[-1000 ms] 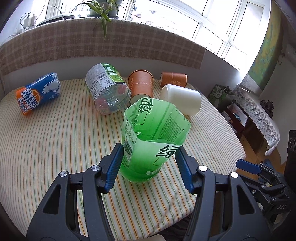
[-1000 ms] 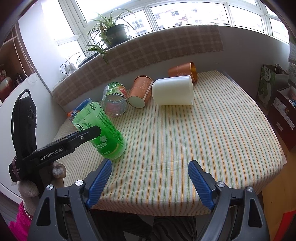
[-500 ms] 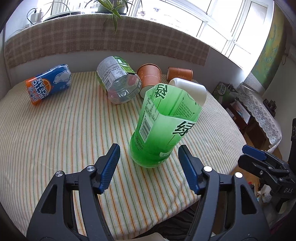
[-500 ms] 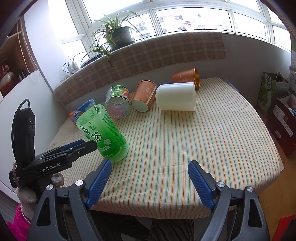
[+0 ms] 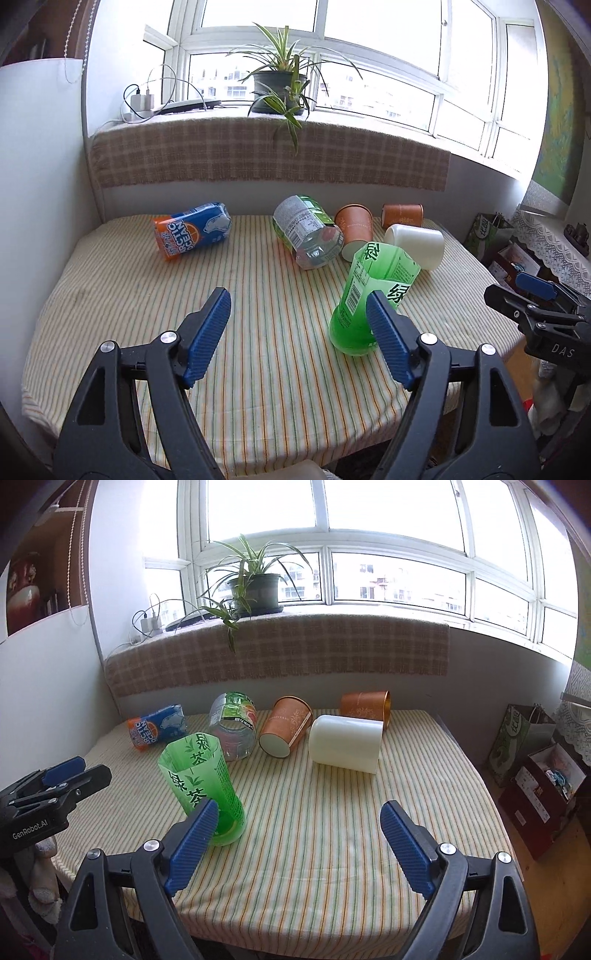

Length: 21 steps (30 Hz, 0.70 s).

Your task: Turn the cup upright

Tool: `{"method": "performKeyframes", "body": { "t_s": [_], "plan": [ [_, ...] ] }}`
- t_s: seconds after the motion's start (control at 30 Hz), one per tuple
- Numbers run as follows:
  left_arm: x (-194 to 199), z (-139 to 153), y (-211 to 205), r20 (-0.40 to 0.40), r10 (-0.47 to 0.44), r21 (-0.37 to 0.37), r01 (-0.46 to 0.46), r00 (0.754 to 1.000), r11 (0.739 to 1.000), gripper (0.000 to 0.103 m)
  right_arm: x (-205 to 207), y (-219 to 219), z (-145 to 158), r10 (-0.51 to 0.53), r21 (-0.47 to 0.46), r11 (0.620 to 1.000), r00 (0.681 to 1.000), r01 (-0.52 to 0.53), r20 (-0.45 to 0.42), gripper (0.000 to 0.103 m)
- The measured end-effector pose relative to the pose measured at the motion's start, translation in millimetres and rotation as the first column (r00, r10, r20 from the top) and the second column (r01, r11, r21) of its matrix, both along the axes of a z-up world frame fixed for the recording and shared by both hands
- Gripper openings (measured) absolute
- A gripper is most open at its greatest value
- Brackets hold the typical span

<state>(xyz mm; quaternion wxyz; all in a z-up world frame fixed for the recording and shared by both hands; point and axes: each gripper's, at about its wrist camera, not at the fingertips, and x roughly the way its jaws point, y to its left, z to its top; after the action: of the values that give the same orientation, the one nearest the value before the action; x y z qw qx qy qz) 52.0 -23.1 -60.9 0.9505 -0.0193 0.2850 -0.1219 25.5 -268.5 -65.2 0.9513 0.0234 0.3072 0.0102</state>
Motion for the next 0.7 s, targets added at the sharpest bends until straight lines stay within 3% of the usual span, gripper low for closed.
{"method": "performKeyframes", "body": {
  "t_s": [0.3,0.43,0.7],
  "plan": [
    [-22.1,18.6,6.9,0.084,0.046,0.007,-0.047,0.995,0.999,0.083,-3.0,9.4,15.7,-0.039,-0.048,0.998,0.994,0.044,0.099,0.098],
    [-29.7,24.7,4.8,0.121,0.069,0.016,-0.071,0.99,0.997,0.101,-7.1,13.6,21.3,-0.039,-0.067,0.997,0.989,0.049,0.14,0.102],
    [-35.3,35.7,0.4,0.143,0.099,0.04,-0.106,0.985,0.994,0.102,-9.5,11.4,24.4,-0.052,-0.051,0.997,0.985,0.062,0.164,0.103]
  ]
}}
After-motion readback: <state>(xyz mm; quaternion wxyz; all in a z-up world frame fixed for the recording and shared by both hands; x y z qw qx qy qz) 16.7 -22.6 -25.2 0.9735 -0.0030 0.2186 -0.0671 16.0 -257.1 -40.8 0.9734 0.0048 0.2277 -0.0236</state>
